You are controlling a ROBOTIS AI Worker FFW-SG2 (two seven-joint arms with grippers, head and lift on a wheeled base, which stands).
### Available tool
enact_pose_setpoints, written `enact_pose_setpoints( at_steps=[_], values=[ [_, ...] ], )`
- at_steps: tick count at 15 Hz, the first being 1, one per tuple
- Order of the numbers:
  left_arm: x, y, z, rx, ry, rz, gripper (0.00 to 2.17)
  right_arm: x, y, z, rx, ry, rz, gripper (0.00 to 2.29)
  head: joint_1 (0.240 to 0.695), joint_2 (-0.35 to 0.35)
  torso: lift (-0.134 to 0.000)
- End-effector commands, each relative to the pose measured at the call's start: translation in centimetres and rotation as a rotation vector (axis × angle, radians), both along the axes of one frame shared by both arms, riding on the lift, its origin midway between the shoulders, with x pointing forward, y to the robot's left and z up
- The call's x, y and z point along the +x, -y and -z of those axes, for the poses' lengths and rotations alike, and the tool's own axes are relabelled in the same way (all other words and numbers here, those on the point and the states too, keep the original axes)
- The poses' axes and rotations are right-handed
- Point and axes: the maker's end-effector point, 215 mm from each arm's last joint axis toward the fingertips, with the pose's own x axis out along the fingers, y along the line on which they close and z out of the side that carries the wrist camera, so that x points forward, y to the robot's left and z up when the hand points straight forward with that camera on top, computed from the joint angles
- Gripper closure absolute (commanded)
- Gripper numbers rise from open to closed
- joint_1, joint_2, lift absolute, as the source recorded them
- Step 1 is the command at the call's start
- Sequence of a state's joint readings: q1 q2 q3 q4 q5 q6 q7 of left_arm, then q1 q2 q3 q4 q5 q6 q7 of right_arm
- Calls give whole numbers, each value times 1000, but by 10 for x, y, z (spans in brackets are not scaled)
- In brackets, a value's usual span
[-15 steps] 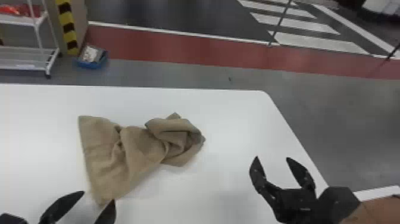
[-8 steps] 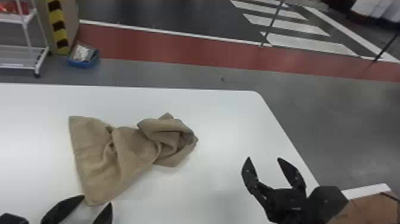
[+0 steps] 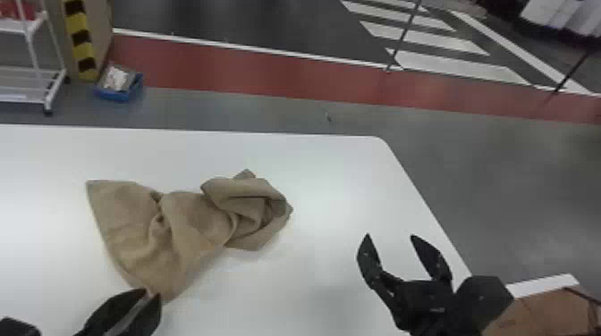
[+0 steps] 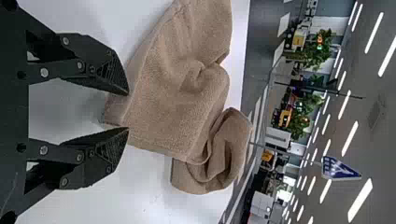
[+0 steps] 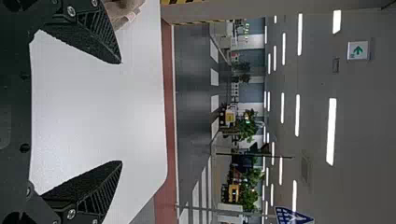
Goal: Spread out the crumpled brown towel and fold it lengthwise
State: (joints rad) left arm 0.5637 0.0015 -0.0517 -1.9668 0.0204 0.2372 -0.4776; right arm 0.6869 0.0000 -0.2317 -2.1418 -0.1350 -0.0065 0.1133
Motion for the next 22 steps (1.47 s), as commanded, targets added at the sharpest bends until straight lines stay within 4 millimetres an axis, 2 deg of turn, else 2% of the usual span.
enact_pose_setpoints(
  at_steps=[1,3,5,8,9,10,12,15,16,17,19,22],
  values=[
    [2,1,-8,-9,19,7,1376,3,1,3,4,-3,2,124,695,-334,-124],
    [5,-6,-21,-11,47,3,1379,11,2,7,10,-14,0,124,695,-334,-124],
    [9,-28,-41,-12,80,-21,1379,19,-3,10,12,-20,-35,124,695,-324,-124],
    [13,-79,-92,-68,114,-75,1379,35,-13,14,28,-14,-95,124,695,-278,-124],
    [12,-93,-105,-71,124,-90,1379,39,-13,15,38,-16,-102,124,695,-228,-124],
    [13,-108,-120,-76,146,-112,1379,46,-18,13,52,-9,-127,124,695,-206,-124],
    [11,-128,-126,-78,131,-139,1379,58,-24,2,59,20,-151,124,695,-158,-124],
    [8,-148,-121,-87,105,-176,1379,84,-38,-21,58,77,-206,124,695,-94,-124],
    [8,-161,-121,-75,106,-199,1379,94,-48,-19,52,69,-244,124,695,-81,-124],
    [10,-175,-123,-68,107,-224,1379,103,-56,-12,53,45,-277,124,695,-64,-124],
    [8,-193,-109,-63,40,-254,1379,116,-79,8,38,-4,-367,124,695,-21,-124],
    [7,-187,-108,-70,38,-236,1376,128,-111,43,22,-82,-430,124,695,60,-124]
  ],
)
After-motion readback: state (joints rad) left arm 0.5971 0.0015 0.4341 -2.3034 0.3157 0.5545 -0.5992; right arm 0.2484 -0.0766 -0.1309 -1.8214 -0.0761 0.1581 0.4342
